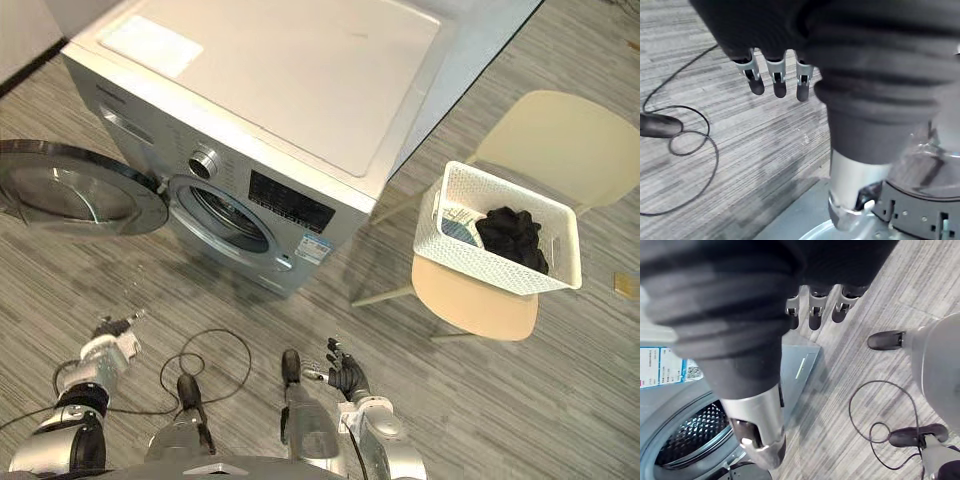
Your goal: Pick up the laundry basket with both hands and put the clothes into the washing machine.
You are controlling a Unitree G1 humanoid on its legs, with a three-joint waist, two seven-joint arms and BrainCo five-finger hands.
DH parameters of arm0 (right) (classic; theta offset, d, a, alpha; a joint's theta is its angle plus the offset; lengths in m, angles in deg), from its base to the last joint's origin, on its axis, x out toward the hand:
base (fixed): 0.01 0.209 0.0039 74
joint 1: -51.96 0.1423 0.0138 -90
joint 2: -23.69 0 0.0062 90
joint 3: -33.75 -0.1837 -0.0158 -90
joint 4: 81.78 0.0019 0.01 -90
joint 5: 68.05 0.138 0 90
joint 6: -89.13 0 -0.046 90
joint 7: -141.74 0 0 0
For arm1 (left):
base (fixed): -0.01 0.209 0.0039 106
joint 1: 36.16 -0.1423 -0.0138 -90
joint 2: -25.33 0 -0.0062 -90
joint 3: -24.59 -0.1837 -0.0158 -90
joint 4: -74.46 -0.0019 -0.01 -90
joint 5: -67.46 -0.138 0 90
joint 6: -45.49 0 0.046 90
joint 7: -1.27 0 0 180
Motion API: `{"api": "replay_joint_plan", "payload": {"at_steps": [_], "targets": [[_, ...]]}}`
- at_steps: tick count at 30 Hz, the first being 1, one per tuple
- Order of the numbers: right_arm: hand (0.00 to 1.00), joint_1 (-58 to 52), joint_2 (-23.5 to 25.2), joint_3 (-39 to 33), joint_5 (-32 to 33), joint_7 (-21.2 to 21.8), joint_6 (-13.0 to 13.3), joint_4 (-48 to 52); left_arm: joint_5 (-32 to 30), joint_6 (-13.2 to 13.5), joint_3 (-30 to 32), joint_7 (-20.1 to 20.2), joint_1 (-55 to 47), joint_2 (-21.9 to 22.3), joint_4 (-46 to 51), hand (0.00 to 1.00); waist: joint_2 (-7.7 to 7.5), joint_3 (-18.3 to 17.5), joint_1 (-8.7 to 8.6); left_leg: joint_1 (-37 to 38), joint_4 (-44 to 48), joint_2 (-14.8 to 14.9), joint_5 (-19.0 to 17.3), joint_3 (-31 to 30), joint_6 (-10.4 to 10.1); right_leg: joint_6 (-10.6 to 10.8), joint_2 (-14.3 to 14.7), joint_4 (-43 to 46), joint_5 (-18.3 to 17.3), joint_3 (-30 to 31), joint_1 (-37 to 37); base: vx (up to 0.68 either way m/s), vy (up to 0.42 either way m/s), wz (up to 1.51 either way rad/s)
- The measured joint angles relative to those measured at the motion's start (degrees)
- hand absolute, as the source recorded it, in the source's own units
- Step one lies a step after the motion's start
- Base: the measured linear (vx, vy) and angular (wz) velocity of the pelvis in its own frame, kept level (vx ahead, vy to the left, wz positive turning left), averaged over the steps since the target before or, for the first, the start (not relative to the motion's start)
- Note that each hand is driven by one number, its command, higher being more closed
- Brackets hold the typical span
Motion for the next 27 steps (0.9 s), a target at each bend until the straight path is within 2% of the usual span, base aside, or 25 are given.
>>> {"api": "replay_joint_plan", "payload": {"at_steps": [4, 9, 16, 21, 24, 27], "targets": [[0.00, 0.0, 0.5, 0.1, 0.2, 0.0, 0.0, 1.3, 4.9, 0.8, 0.0, -1.5, 2.4, -2.1, 0.0, 0.00, -1.60, 2.1, 0.09, -0.9, 0.0, -0.1, 0.0, 0.1, 0.0, 0.1, 0.0, -0.3, 0.6, 0.5, -0.8, 0.00, 0.002, -0.03], [0.00, 0.1, 0.9, 0.4, 0.6, 0.0, 0.0, 1.6, 7.6, 1.1, 0.0, -2.0, 4.3, -3.6, -0.1, 0.00, -2.89, 3.0, 0.37, -1.9, 0.0, -0.2, 0.1, -0.5, 0.1, 0.1, -0.1, -0.6, 0.8, 0.1, -1.3, 0.02, 0.004, 0.04], [0.00, 0.1, 1.0, 2.3, 1.1, -0.1, 0.0, 1.5, 7.4, 1.0, -0.8, -1.9, 6.1, -5.2, -0.5, 0.00, -3.18, 4.2, 0.48, -1.3, 0.0, -0.2, 0.1, -1.8, 0.1, 0.1, -0.1, -1.1, 0.8, -1.0, 0.3, 0.01, 0.006, 0.10], [0.00, 0.1, 1.2, 2.3, 1.1, 0.0, -0.2, 0.9, 6.7, 0.3, -1.3, -1.5, 5.5, -5.7, -0.8, 0.00, -3.18, 4.2, 1.06, 0.4, 0.0, -0.1, 0.0, -0.5, 0.1, 0.1, 0.0, -0.7, 0.7, 0.3, 1.1, -0.01, 0.012, -0.08], [0.00, 0.1, 2.1, 1.9, 1.1, 0.1, -0.6, -1.1, 6.2, 0.3, -2.0, -0.7, 2.9, -5.3, -0.7, 0.00, -3.09, 4.1, 0.83, 2.6, 0.0, -0.1, -0.2, -0.2, -0.1, -0.1, 0.0, -0.3, -0.1, 0.4, 2.9, 0.00, 0.005, -0.02], [0.00, 0.2, 3.3, 0.3, 0.8, 0.2, -1.5, -3.7, 3.4, 0.2, -2.6, 1.2, -2.6, -2.3, 0.0, 0.00, -2.20, 3.6, 0.99, 4.4, 0.0, -0.3, -0.6, 0.0, 0.0, 0.1, -0.2, 0.7, -1.2, 0.4, 4.3, -0.01, 0.012, 0.04]]}}
